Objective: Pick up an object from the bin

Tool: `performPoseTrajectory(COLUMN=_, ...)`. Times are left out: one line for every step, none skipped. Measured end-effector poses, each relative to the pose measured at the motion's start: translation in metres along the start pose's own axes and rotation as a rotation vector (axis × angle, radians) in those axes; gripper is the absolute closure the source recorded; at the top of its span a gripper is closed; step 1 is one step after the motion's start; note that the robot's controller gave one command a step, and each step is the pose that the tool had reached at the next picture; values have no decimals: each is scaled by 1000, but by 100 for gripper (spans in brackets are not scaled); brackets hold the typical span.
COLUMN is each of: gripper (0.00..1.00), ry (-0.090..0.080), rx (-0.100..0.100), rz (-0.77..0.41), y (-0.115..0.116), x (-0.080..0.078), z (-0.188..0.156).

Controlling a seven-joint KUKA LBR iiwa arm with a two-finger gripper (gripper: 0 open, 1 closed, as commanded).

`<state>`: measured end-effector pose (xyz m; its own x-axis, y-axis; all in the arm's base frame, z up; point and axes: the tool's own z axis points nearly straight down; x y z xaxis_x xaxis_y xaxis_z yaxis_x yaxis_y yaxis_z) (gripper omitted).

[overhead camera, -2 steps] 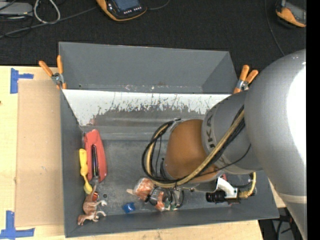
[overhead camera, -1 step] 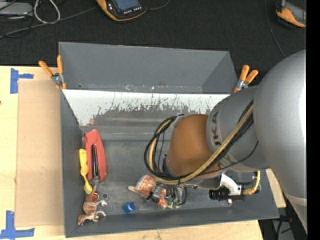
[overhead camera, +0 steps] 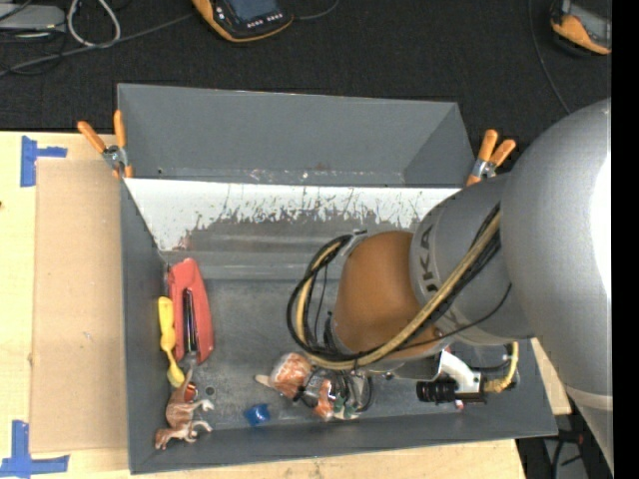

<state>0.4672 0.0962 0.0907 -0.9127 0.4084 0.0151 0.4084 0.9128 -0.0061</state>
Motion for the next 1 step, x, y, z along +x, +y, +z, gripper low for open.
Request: performPoseTrajectory(gripper=100, ry=-2, rx=-1, rz=-4, y=0, x=0, z=-59)
